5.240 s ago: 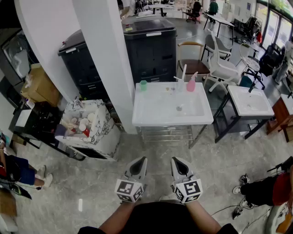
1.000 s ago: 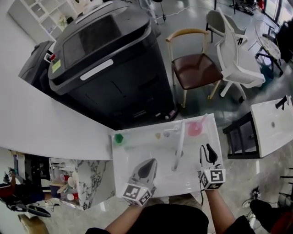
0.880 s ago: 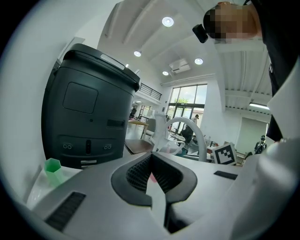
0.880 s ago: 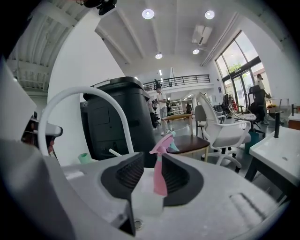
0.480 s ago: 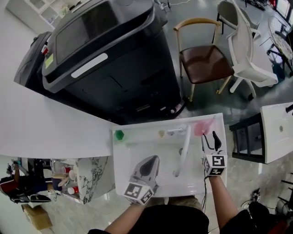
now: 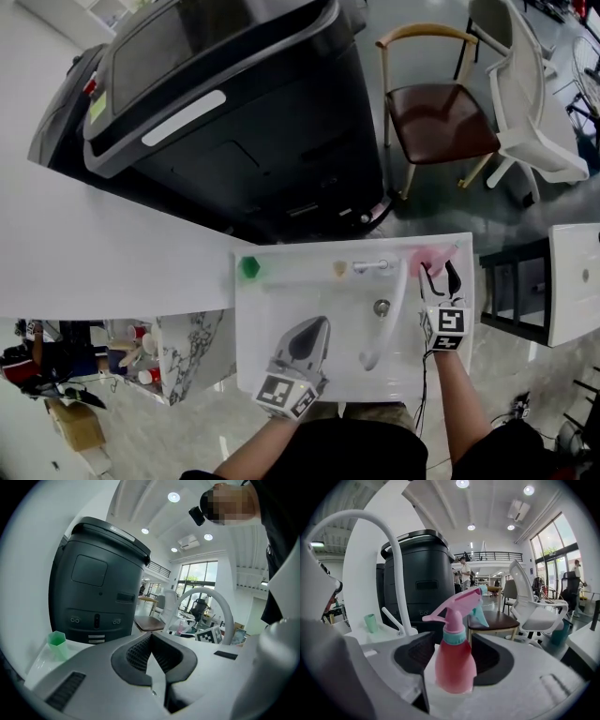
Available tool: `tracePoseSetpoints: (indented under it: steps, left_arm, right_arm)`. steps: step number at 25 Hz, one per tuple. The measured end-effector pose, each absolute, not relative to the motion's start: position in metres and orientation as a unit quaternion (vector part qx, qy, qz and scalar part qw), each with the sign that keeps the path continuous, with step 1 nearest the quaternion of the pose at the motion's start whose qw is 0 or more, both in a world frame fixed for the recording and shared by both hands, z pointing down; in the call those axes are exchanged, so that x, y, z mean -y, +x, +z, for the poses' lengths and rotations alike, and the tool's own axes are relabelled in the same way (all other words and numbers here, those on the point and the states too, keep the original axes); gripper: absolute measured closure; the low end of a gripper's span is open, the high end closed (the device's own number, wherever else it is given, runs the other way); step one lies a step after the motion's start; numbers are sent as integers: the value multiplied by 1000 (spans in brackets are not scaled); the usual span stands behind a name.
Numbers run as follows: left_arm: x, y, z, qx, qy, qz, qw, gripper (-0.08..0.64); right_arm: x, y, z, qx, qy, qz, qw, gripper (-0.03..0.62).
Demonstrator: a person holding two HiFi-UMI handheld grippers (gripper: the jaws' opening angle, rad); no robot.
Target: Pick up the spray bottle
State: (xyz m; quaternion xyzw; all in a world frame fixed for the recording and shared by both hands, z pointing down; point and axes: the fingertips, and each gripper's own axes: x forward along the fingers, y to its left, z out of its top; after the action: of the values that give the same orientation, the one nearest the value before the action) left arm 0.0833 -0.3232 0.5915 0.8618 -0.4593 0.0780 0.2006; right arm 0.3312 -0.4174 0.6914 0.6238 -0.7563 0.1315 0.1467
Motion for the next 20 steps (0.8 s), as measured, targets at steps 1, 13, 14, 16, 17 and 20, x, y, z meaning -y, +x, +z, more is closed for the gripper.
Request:
tracePoseSetpoints:
  steps: [1, 13, 14, 16, 17, 20]
  left_arm:
    - [323, 83, 593, 461, 861, 78, 203, 546]
    - [327, 77, 596, 459, 861, 81, 205, 546]
    - [326, 75, 595, 459, 861, 80, 205, 546]
    - [325, 73, 593, 459, 861, 77, 204, 546]
    - [325, 71, 592, 459, 862, 75, 203, 546]
    - [320, 65, 588, 457, 863, 70, 203, 546]
  right_arm:
    - [420, 330, 692, 756, 624, 130, 147, 351]
    - [429, 330, 695, 754, 629, 136, 133, 365]
    - [429, 329, 695, 755, 628, 137, 131, 367]
    - [428, 327, 692, 756, 626, 138, 129, 368]
    - [427, 326, 690, 757, 626, 138, 129, 370]
    - [419, 322, 679, 757, 627, 136, 126, 372]
